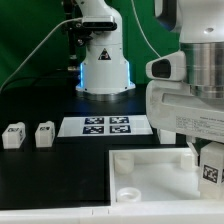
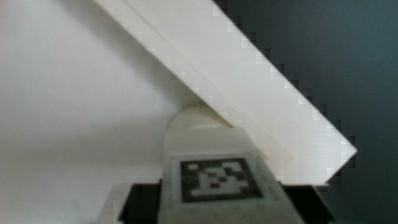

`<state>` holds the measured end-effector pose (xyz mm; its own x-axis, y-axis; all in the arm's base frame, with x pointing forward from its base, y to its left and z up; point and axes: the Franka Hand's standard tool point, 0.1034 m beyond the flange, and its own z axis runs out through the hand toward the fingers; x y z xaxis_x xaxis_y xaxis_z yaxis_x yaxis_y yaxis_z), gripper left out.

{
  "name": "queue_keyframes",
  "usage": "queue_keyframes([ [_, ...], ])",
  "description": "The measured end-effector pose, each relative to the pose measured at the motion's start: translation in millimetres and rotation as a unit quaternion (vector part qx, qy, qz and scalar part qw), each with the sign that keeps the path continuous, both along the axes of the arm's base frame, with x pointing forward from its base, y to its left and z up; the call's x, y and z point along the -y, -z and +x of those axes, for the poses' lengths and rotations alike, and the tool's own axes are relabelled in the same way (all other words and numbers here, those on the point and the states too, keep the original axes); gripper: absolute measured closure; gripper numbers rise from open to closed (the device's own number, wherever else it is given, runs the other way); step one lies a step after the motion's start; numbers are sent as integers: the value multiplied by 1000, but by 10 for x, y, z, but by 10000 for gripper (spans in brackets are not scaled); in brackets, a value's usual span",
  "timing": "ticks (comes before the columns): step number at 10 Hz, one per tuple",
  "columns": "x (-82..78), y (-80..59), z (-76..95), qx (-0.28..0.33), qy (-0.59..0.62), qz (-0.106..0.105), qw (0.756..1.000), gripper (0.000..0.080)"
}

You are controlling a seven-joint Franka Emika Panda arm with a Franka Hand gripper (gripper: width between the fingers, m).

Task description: Assemble one leg

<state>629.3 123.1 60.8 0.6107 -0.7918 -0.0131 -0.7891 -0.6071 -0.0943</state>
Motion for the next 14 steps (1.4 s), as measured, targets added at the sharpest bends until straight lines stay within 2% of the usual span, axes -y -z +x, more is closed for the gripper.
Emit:
queue_keyframes([
  [2, 29, 5, 17, -10, 130, 33, 991, 508],
  [4, 12, 11, 21, -28, 296, 64, 953, 508],
  [6, -5, 15, 23, -41, 401, 84, 911, 508],
  [8, 18, 26, 28, -43, 474, 92, 875, 508],
  [9, 24, 29, 25, -43, 476, 91, 874, 508],
  [10, 21, 32, 23, -43, 476, 91, 874, 356],
  [11, 20, 33, 22, -43, 475, 91, 874, 356],
  [12, 19, 33, 22, -43, 475, 91, 874, 194],
  [14, -6, 1, -11, -41, 457, 92, 884, 163],
])
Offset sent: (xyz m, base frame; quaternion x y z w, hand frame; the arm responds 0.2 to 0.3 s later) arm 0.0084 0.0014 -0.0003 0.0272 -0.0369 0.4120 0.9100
